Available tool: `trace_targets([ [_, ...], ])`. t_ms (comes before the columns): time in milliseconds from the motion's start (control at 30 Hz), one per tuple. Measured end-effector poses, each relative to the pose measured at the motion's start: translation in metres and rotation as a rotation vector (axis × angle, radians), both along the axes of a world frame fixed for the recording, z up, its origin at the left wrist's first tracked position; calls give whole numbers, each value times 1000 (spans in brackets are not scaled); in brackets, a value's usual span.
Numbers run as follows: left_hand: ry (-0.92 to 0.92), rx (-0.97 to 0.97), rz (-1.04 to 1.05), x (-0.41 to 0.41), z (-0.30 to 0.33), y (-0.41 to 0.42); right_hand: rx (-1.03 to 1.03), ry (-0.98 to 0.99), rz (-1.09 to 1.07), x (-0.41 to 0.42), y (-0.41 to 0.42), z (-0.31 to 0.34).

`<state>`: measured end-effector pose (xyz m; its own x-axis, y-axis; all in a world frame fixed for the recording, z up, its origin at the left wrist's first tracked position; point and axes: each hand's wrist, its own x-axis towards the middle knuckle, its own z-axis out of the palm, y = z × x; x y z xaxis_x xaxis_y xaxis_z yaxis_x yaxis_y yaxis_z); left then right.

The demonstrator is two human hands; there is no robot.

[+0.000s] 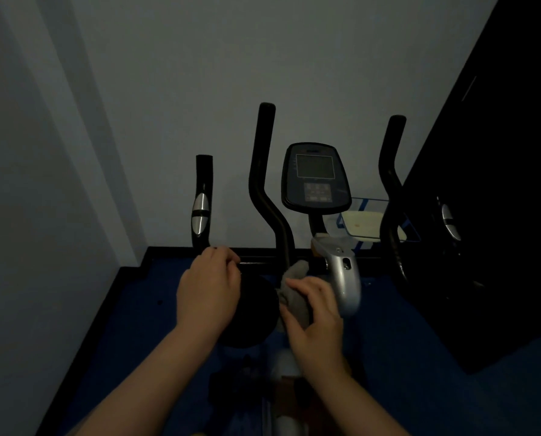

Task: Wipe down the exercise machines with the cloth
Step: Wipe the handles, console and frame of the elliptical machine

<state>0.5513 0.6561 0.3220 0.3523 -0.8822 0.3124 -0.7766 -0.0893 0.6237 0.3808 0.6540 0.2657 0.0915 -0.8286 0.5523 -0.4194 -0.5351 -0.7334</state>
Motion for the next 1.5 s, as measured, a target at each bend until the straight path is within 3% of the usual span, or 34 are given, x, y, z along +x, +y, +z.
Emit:
trace_targets([
  [233, -69, -7, -12, -1, 2, 3, -18, -164, -214, -13, -76, 65],
  [367, -83, -21, -13, 0, 0, 2, 50, -73, -137, 10, -34, 30],
  [533, -76, 5, -11, -1, 2, 1, 136, -151, -107, 1, -7, 9],
  [700, -59, -4, 4, -2, 1, 2, 74, -101, -119, -3, -60, 50],
  [867, -66, 12, 5, -2, 3, 2, -4, 83, -25, 7, -12, 12],
  [1000, -82, 12, 4, -2, 3, 2, 53, 2, 96, -10, -5, 20],
  [1167, -64, 13, 15, -3, 2, 2, 79, -36, -21, 9, -37, 36],
  [1233, -61, 22, 10, -2, 3, 3, 53, 15, 43, 11, -11, 13],
  [1367, -81, 8, 7, -2, 3, 5, 104, -65, 223, -9, 8, 13],
  [1500, -62, -20, -6, -2, 2, 3, 52, -75, 52, -2, -37, 45],
])
